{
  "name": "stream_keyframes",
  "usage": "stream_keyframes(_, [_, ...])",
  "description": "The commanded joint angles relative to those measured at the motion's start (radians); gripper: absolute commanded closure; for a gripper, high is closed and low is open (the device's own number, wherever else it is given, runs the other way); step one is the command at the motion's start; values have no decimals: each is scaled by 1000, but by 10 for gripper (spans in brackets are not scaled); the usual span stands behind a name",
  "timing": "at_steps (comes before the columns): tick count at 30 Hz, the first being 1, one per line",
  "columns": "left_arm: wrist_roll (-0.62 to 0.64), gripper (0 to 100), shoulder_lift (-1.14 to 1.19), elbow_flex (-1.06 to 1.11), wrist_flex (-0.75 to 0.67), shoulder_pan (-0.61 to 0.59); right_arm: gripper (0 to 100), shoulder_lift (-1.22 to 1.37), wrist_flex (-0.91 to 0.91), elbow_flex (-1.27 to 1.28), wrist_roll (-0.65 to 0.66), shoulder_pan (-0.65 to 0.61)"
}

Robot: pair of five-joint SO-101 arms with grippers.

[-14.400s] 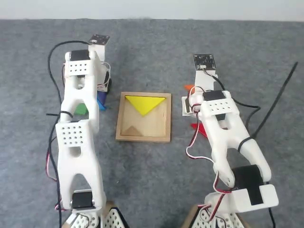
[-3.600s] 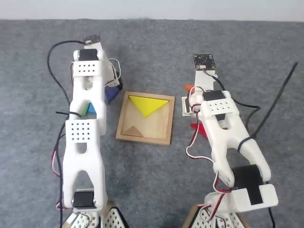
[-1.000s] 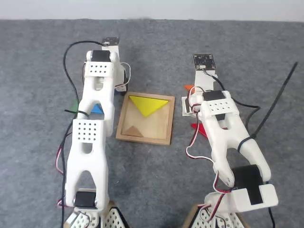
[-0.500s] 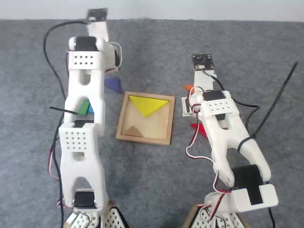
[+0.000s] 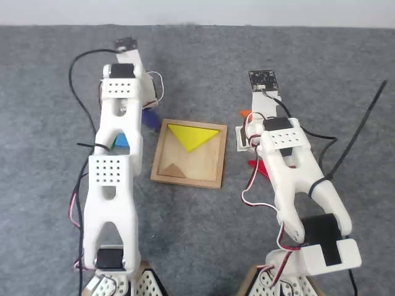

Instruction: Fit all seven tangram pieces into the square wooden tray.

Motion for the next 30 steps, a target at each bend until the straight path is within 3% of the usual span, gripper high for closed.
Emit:
stream_keyframes(1, [-110, 988, -23, -87, 135, 9, 919, -18, -8, -37, 12, -4])
stream_keyframes(10, [-362, 987, -34, 59, 135, 9, 919, -13, -8, -37, 12, -5])
stream_keyframes(20, [-611, 985, -150, -39, 129, 12, 919, -12, -13, -37, 14, -4])
stream_keyframes(24, [-724, 985, -143, -59, 0, 37, 919, -12, -15, -37, 14, -5])
stream_keyframes(28, [-727, 986, -11, -51, -164, 28, 919, -12, -12, -37, 14, -1])
stream_keyframes(30, [-727, 986, 44, -51, -166, 18, 919, -12, -12, -37, 14, 1])
